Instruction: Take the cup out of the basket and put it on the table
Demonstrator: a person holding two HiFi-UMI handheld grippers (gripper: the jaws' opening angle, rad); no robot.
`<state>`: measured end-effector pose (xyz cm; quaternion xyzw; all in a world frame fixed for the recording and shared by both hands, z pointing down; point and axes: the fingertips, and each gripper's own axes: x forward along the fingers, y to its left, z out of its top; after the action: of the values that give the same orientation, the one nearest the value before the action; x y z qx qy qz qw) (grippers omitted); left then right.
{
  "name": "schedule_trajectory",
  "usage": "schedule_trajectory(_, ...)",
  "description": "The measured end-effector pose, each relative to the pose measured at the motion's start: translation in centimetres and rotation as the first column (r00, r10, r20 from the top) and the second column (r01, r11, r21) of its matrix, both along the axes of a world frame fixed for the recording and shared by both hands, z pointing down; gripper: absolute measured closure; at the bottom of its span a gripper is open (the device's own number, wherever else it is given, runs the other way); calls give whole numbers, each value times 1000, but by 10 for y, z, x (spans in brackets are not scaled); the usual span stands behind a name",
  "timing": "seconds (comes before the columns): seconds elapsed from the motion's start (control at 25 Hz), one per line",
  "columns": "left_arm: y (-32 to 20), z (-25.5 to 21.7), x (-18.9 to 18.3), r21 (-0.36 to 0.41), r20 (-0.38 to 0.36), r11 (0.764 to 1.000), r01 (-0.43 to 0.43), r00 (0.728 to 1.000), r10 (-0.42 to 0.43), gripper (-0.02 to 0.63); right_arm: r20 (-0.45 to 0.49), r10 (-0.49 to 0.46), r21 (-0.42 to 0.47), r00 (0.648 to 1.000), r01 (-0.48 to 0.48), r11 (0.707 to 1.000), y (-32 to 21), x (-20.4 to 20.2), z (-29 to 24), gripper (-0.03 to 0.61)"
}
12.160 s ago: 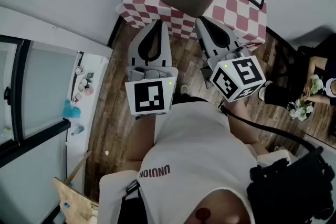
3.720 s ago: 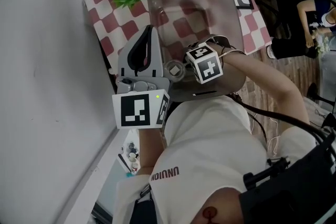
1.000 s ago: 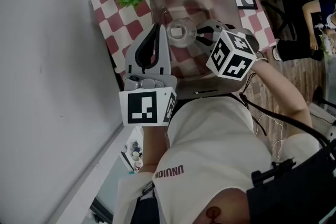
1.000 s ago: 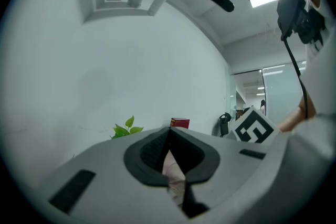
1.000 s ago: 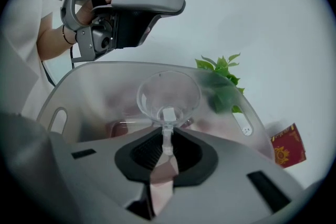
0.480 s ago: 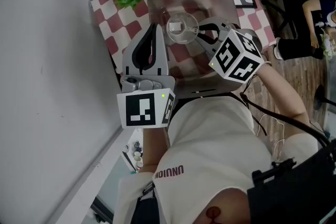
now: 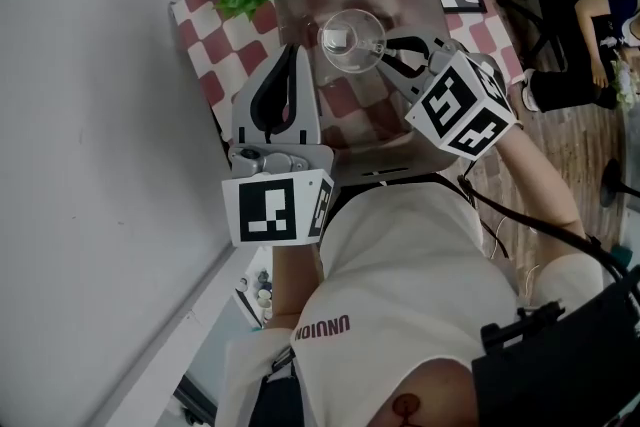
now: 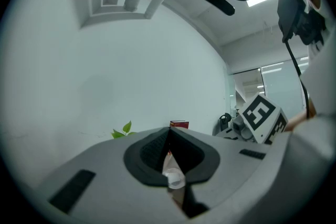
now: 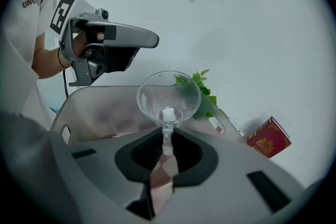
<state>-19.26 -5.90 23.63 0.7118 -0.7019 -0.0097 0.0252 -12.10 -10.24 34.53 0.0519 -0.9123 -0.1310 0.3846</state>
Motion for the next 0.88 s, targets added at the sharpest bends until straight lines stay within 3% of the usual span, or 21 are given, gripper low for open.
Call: schedule_trajectory(0.88,-8,-8,28,12,27,998,-59,998,59,603,143,139,34,980,-145,989,-21,36,-42,520)
